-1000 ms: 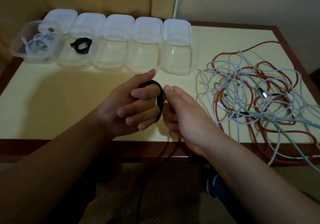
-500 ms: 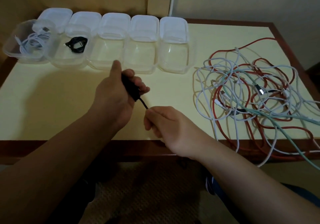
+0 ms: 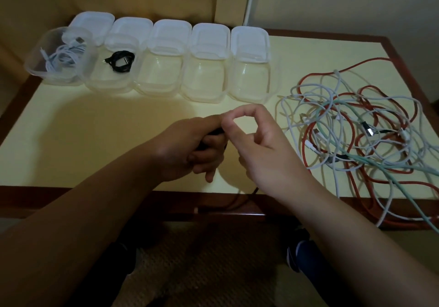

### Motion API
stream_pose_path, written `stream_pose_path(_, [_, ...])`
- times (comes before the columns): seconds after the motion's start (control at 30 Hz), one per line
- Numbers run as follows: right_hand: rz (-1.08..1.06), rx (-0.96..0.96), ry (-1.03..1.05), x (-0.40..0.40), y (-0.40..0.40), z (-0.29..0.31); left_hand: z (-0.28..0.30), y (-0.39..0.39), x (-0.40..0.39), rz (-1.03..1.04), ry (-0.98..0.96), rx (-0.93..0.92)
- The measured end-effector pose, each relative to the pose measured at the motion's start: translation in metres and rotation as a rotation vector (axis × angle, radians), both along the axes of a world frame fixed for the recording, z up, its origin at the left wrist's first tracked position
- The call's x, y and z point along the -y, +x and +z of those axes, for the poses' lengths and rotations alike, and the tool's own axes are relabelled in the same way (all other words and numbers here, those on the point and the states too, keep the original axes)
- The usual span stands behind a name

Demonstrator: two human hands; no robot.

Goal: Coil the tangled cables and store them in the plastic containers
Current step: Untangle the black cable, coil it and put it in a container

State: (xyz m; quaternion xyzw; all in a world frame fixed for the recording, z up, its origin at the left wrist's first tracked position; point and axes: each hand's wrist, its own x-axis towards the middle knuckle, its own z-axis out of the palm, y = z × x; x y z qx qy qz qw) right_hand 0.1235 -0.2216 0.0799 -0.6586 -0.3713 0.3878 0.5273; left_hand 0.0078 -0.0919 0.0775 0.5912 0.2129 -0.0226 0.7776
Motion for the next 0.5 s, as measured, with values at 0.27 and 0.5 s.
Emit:
stream_pose_path(0.27, [0.206, 0.223, 0.049, 0.001, 0.005, -0.001, -0.012, -0.002, -0.013, -0.293, -0.475, 0.299])
stream_pose_path(0.5, [0.165, 0.298, 0.131, 0.006, 0.006, 0.002, -0.018, 0.004, -0.015, -0.426, -0.519, 0.504])
